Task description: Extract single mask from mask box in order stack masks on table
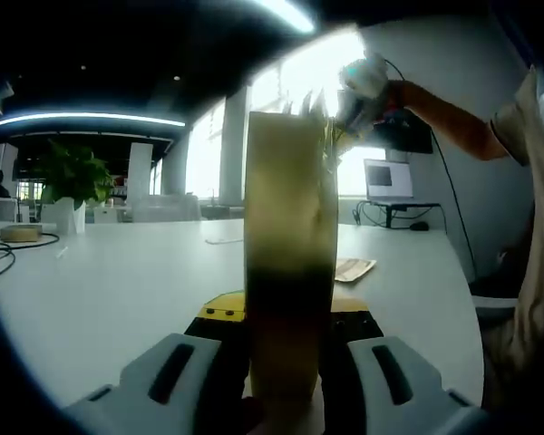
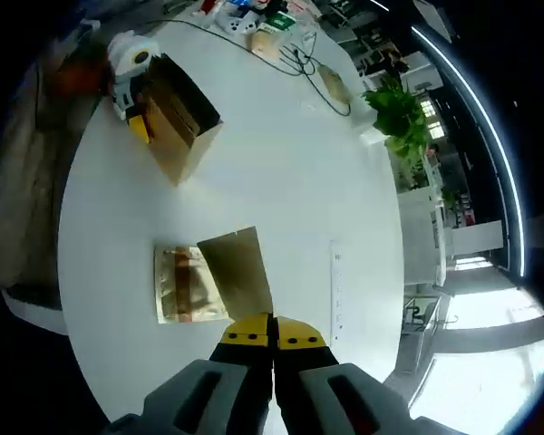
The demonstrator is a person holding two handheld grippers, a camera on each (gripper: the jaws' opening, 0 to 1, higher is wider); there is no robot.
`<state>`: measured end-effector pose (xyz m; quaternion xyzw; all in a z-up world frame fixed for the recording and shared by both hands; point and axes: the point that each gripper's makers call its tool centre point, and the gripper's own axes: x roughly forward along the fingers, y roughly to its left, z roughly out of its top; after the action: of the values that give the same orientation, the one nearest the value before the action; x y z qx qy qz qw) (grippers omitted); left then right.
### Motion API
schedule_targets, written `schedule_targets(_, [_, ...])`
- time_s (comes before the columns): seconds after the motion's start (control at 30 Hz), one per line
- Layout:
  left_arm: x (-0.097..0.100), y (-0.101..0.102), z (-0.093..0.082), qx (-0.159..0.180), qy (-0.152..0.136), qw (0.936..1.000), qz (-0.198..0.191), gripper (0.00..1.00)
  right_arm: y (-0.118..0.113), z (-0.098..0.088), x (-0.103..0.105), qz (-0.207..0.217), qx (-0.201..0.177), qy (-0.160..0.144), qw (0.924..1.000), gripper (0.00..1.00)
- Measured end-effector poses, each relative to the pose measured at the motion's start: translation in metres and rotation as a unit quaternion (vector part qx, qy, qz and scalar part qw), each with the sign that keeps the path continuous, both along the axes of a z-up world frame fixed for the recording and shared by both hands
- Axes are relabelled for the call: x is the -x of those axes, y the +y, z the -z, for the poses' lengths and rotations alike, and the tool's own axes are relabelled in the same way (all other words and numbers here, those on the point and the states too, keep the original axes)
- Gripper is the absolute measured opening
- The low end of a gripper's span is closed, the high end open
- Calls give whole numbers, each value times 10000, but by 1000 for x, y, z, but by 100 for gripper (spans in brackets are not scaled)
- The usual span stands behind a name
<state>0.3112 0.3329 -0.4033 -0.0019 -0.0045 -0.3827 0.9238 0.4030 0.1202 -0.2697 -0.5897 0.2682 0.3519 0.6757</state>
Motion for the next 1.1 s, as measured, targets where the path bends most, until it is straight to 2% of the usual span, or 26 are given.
schedule_targets(0.27, [0, 0, 0, 3, 3, 10000, 5, 19, -9, 12, -22, 257, 171, -4, 9995, 0])
schedule_targets(0.43, [0, 0, 0, 7, 5, 10000, 8, 19, -11, 18, -36, 460, 81, 60, 9989, 0])
schedule_targets(0.6, [0, 0, 0, 10, 9, 10000, 13, 19, -10, 20, -47, 551, 88, 35, 9984, 0])
schedule_targets(0.83, [0, 0, 0, 9, 7, 10000, 18, 19, -11, 23, -68, 711, 286, -39, 9970, 0])
schedule_targets(1.1, [0, -1, 0, 15, 13, 10000, 30, 19, -16, 28, -93, 950, 235, -14, 9952, 0])
